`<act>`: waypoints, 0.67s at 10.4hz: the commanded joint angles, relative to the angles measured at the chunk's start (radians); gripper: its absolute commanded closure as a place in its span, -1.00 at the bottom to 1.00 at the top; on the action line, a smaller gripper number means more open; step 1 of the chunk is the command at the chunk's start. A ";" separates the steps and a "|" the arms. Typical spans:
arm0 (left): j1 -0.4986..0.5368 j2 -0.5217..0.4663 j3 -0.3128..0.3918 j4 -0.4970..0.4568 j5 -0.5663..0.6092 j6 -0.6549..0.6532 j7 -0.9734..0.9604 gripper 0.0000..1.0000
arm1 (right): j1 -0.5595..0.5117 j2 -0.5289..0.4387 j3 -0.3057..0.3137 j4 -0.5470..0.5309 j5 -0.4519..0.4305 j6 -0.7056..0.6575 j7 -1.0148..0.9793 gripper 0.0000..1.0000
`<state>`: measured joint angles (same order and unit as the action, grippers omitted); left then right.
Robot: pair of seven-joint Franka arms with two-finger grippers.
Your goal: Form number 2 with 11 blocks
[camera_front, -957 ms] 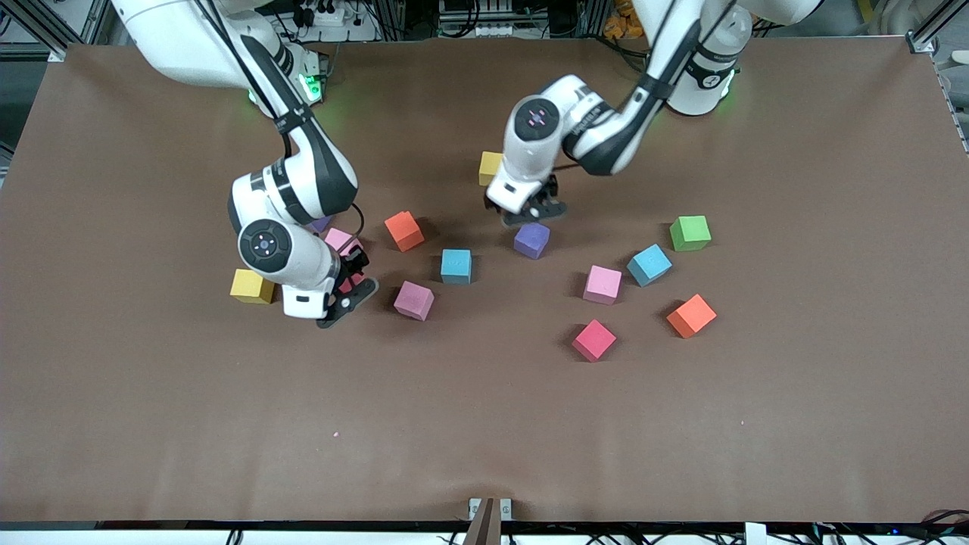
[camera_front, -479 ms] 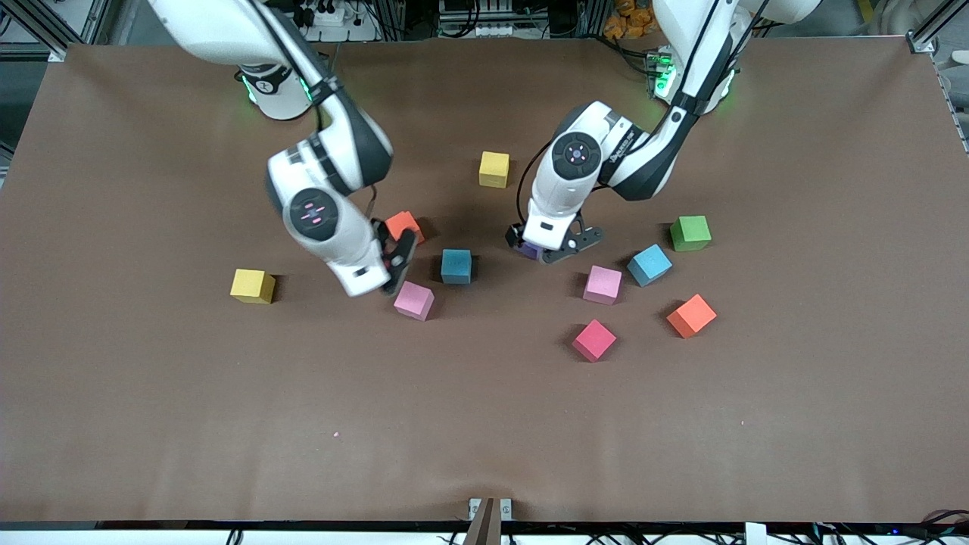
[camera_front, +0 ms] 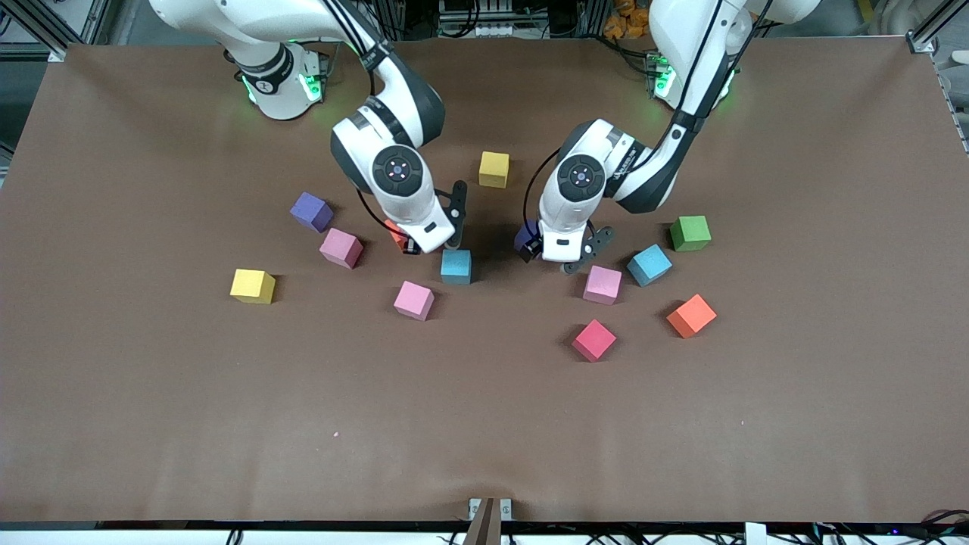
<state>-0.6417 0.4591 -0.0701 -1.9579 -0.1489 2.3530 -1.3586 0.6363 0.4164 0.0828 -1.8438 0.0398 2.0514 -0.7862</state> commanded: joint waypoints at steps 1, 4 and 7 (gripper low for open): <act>-0.004 0.010 0.003 0.017 -0.063 0.009 -0.017 -1.00 | 0.098 -0.065 -0.006 -0.119 -0.009 0.068 0.021 0.48; -0.006 0.032 0.003 0.016 -0.067 0.011 -0.020 -1.00 | 0.204 -0.085 -0.006 -0.169 -0.008 0.104 0.117 0.48; -0.006 0.059 0.003 0.019 -0.069 0.011 -0.025 -1.00 | 0.244 -0.084 -0.005 -0.201 0.002 0.107 0.223 0.48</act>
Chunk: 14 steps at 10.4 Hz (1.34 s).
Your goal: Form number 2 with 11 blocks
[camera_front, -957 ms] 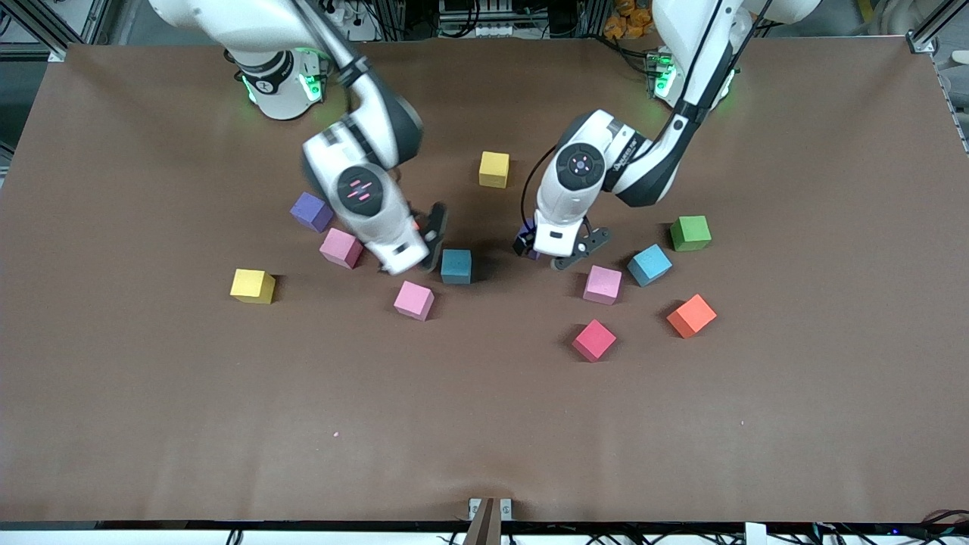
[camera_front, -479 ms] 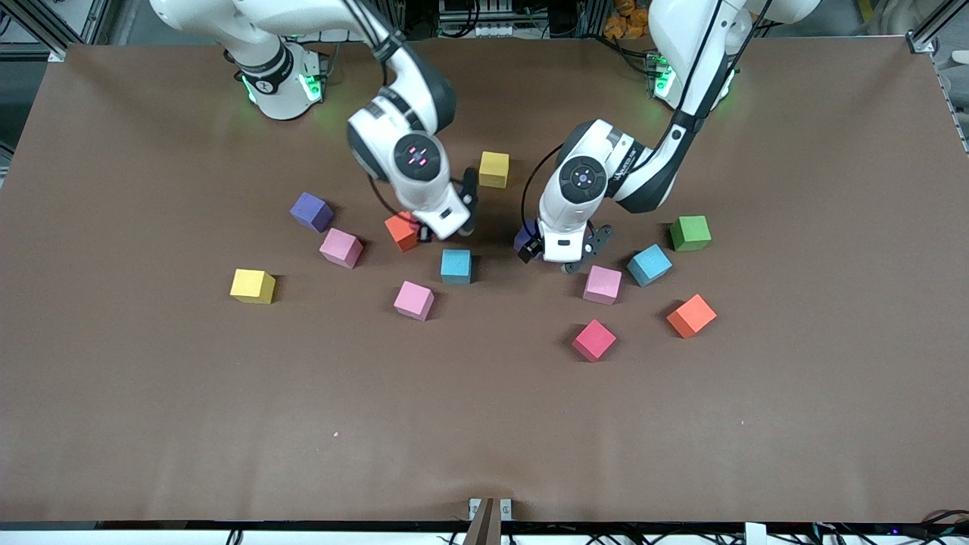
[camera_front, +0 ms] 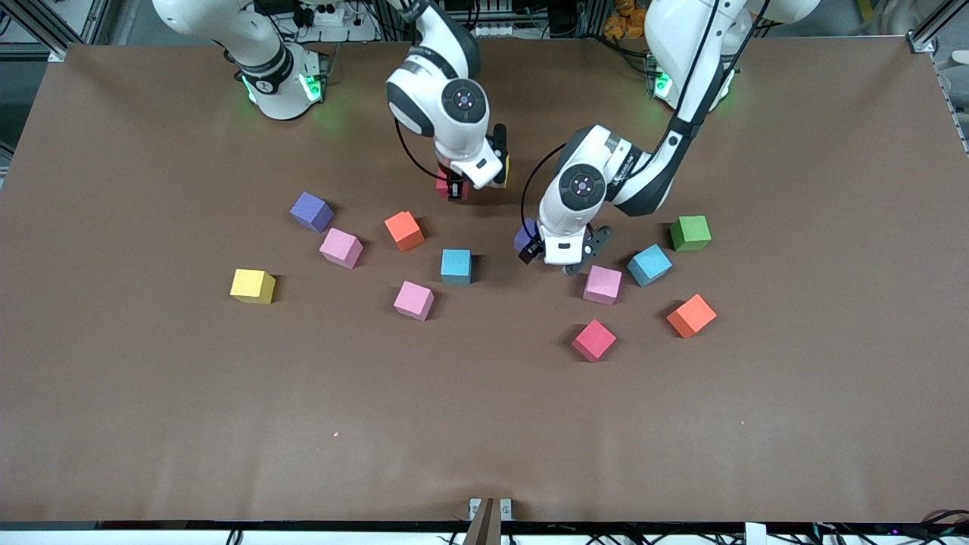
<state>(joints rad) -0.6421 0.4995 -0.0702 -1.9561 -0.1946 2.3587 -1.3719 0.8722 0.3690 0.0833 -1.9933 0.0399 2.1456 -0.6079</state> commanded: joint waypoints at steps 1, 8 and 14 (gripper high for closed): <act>-0.005 0.021 0.000 0.019 -0.025 0.007 -0.019 -1.00 | 0.013 -0.033 -0.005 -0.053 0.005 0.013 0.059 0.48; -0.022 0.040 -0.008 0.022 -0.080 0.053 -0.078 -1.00 | 0.103 0.001 -0.007 -0.055 0.006 0.074 0.091 0.48; -0.002 0.028 -0.014 0.016 -0.075 0.056 -0.113 0.83 | 0.139 0.034 -0.007 -0.055 0.006 0.095 0.148 0.49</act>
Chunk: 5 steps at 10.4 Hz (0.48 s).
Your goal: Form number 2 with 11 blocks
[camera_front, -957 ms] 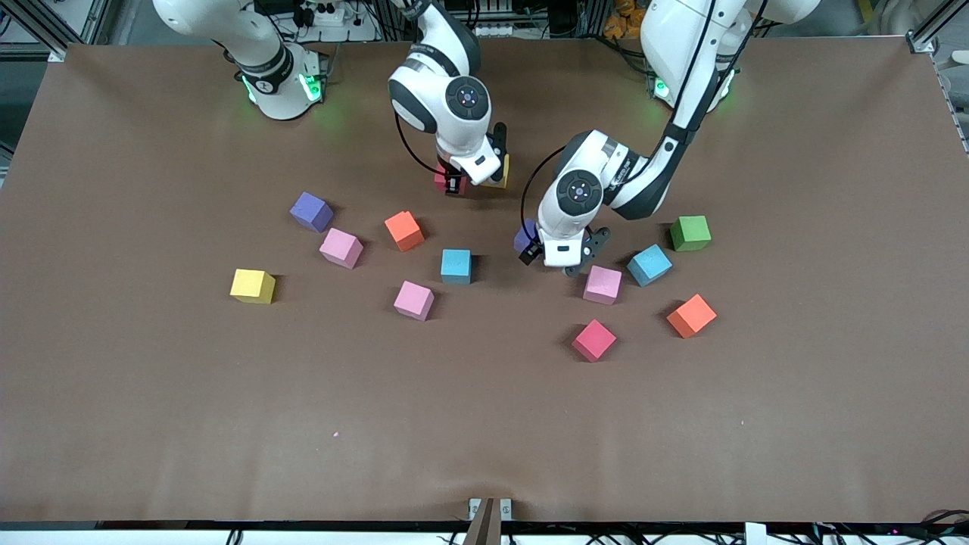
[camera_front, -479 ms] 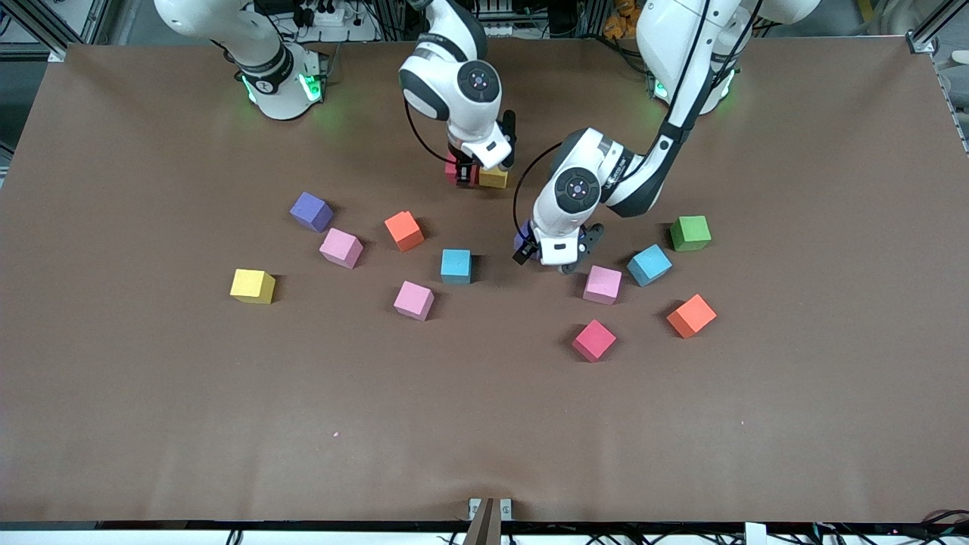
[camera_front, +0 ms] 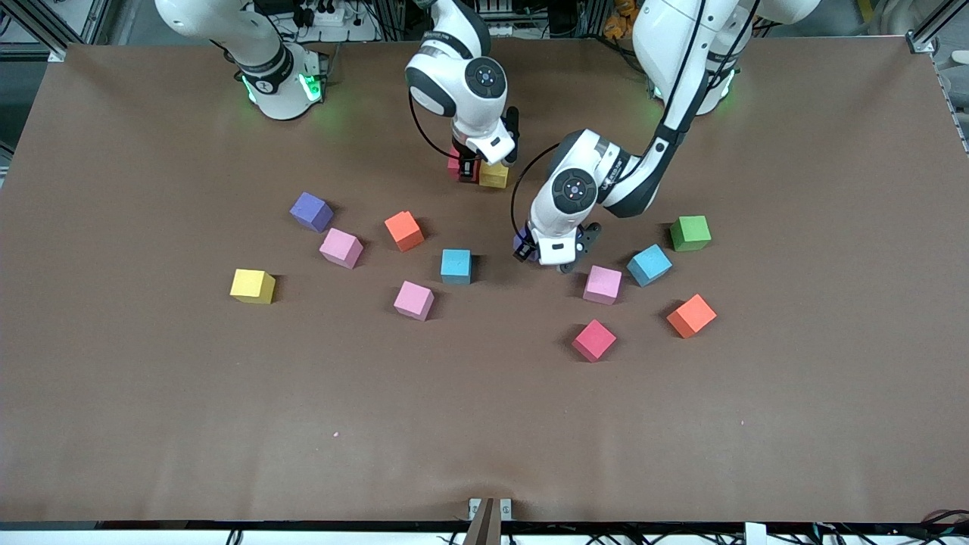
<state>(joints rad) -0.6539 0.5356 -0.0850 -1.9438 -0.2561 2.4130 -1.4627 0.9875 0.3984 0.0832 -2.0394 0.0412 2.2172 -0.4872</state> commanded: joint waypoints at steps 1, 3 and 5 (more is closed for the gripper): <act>0.020 -0.026 0.005 0.003 -0.008 -0.005 -0.022 0.85 | 0.023 0.011 -0.007 -0.007 0.005 0.029 0.027 0.49; 0.092 -0.066 0.010 0.014 -0.003 -0.056 -0.008 0.84 | 0.025 0.023 -0.007 -0.007 0.005 0.044 0.029 0.49; 0.149 -0.097 0.011 0.020 0.006 -0.078 -0.002 0.84 | 0.031 0.033 -0.007 -0.007 0.005 0.056 0.029 0.49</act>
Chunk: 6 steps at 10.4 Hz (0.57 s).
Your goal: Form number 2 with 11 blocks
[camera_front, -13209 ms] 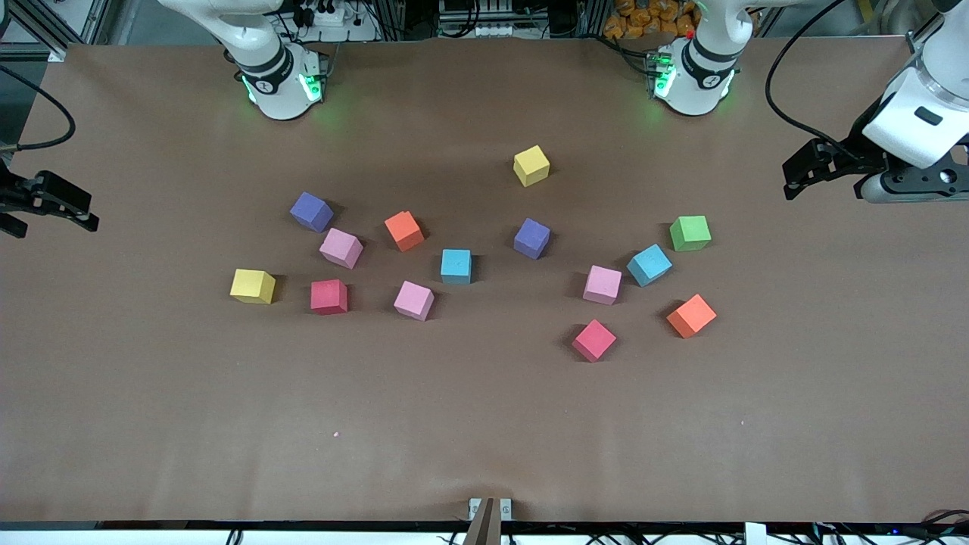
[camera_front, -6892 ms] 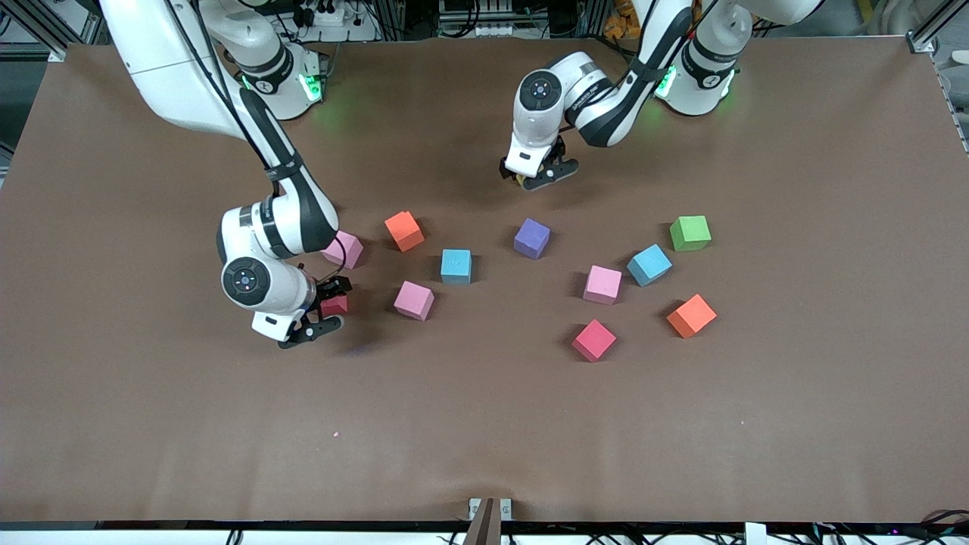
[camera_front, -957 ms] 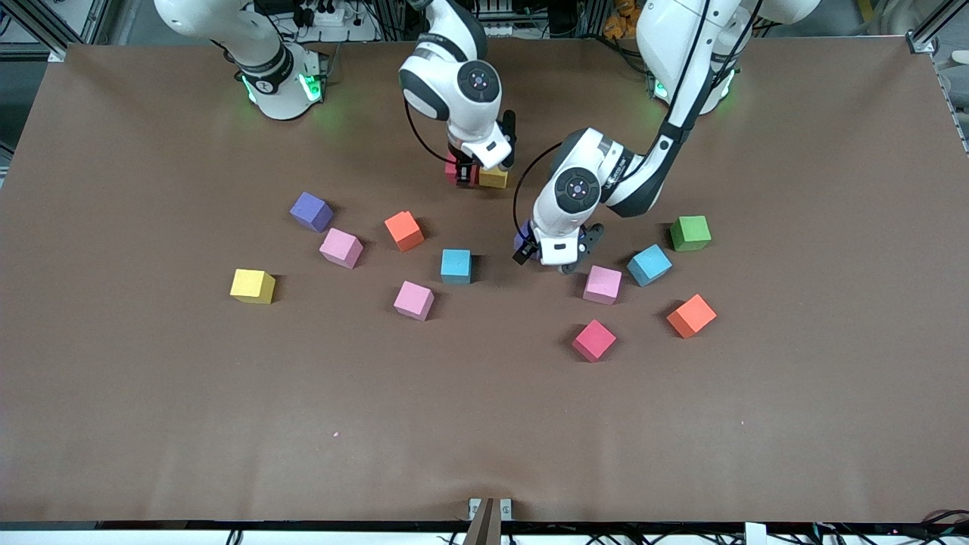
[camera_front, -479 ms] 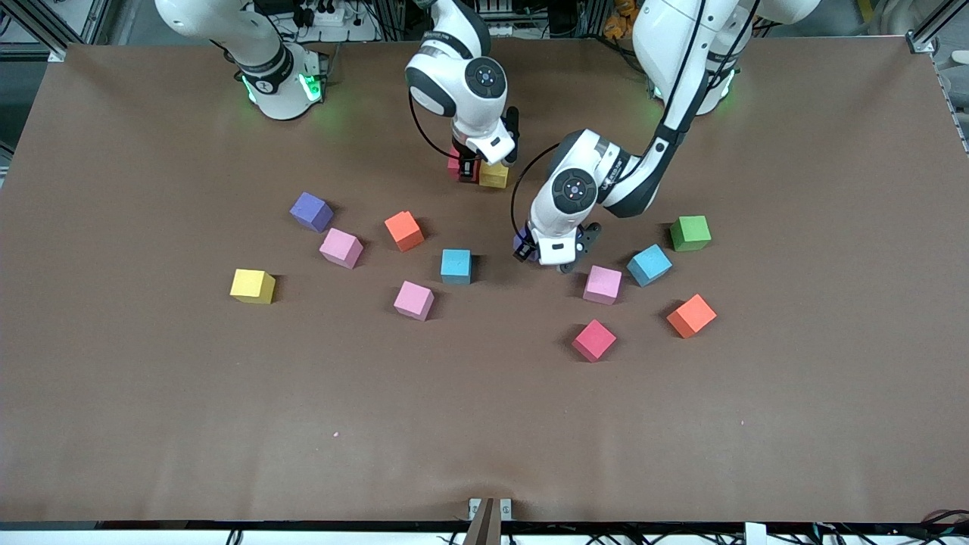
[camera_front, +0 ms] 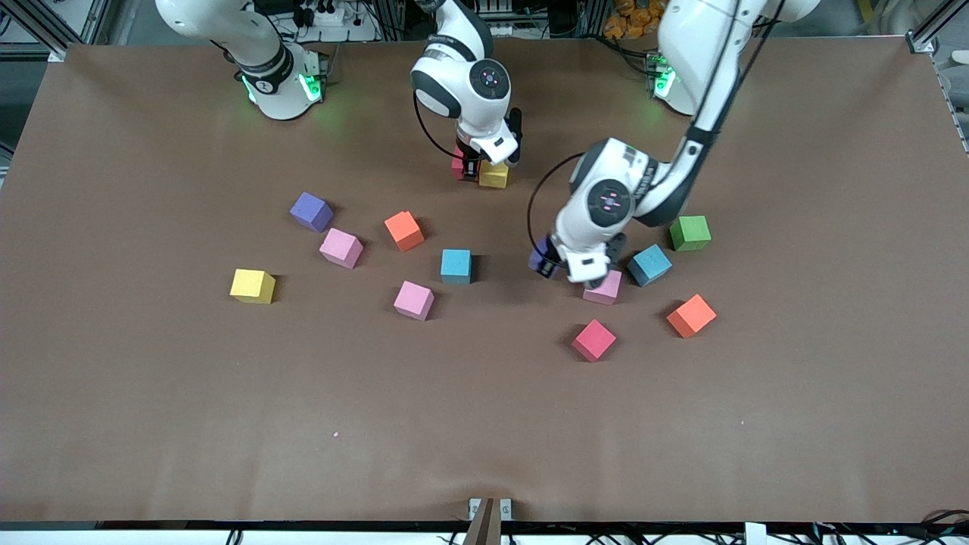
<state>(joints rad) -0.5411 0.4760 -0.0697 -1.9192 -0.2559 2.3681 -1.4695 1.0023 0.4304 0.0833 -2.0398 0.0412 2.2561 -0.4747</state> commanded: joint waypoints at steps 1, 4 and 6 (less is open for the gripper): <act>0.046 -0.045 -0.002 -0.003 0.015 -0.046 0.005 0.85 | 0.018 0.010 -0.007 -0.007 0.005 0.023 0.016 0.49; 0.078 -0.053 -0.002 0.026 0.024 -0.063 -0.075 0.87 | 0.018 0.014 -0.007 -0.007 0.005 0.028 0.016 0.48; 0.078 -0.079 -0.002 0.025 0.024 -0.078 -0.081 0.93 | 0.021 0.019 -0.007 -0.007 0.005 0.031 0.015 -0.05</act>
<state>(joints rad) -0.4678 0.4318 -0.0677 -1.8930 -0.2525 2.3261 -1.5149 1.0054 0.4511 0.0834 -2.0401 0.0412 2.2762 -0.4747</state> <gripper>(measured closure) 0.458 0.414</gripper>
